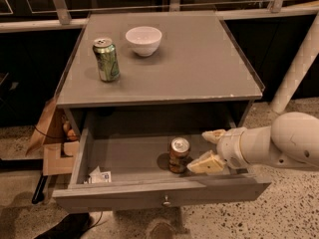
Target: Pick orange can from top drawer and place on counter
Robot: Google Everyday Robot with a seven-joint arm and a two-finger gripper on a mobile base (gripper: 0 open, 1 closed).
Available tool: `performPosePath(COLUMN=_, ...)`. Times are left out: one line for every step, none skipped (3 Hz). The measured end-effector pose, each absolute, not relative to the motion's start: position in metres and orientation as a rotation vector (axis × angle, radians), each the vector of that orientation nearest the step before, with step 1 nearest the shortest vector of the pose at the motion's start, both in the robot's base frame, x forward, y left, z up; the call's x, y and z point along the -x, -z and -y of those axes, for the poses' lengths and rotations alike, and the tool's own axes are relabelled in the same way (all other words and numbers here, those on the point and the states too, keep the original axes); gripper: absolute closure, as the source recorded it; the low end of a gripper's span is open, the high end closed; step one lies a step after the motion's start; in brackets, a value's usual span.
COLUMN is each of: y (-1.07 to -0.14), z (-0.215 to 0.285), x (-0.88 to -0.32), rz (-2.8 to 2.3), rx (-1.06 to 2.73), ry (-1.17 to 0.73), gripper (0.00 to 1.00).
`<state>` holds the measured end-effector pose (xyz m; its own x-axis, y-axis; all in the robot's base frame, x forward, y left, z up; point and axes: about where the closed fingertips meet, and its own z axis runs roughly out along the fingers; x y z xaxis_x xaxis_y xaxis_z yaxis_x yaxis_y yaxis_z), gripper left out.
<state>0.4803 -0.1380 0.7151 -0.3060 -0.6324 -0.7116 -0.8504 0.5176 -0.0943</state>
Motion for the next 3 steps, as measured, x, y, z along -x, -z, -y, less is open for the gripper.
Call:
performPosePath(y=-0.708, z=0.135, x=-0.488, rz=-2.036, rx=1.193, ry=-0.401, gripper=0.35)
performPosePath(y=-0.698, z=0.129, x=-0.500, rz=-2.022, rx=1.178, ry=-0.422, gripper=0.35)
performPosePath(y=-0.686, z=0.122, x=-0.511, rz=-2.011, rx=1.175, ry=-0.453, gripper=0.34)
